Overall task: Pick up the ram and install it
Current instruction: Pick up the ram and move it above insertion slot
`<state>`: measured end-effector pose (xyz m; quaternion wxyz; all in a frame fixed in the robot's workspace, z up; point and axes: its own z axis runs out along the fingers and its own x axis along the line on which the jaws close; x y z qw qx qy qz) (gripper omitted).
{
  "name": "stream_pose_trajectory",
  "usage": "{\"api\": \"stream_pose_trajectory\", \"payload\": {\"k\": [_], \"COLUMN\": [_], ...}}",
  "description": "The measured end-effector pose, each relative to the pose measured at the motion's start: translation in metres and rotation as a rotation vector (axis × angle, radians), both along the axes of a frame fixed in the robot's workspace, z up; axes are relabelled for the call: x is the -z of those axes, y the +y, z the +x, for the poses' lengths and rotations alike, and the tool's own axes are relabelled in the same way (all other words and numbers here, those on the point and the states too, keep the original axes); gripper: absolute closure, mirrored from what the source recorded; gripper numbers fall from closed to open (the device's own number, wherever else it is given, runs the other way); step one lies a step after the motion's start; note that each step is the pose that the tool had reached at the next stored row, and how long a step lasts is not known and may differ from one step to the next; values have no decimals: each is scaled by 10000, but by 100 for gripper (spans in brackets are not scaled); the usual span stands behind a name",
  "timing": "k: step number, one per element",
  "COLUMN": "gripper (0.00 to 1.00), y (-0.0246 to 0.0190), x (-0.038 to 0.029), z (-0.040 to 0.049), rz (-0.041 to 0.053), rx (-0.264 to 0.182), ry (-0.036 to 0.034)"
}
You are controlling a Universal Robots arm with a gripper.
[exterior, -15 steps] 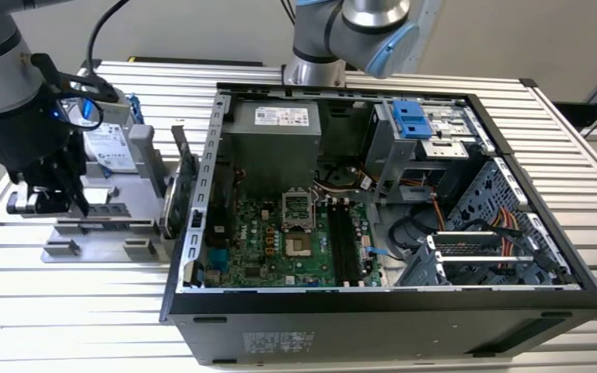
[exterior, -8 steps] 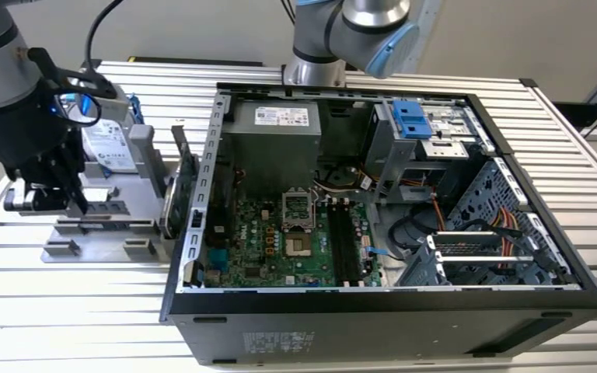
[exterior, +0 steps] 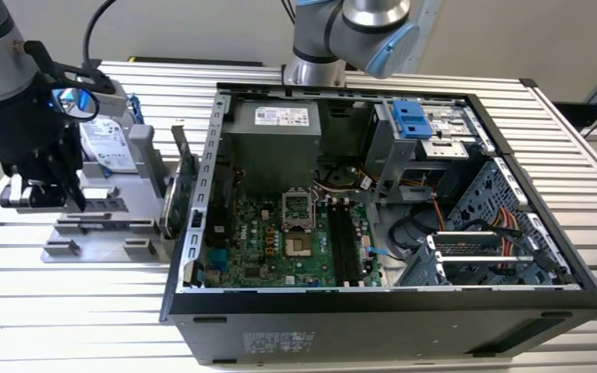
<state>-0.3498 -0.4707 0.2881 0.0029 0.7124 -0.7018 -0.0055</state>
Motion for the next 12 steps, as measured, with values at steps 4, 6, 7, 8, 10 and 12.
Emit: {"api": "stream_pose_trajectory", "payload": {"k": [4,6,7,8,10,12], "gripper": [100,100,100,100,100,100], "y": [0,0,0,0,0,0], "x": [-38,-56,-66,-75,-93,-112], "z": [0,0,0,0,0,0], "rz": [0,0,-1,0,0,0], "rx": [0,0,-1,0,0,0], "ry": [0,0,1,0,0,-1]}}
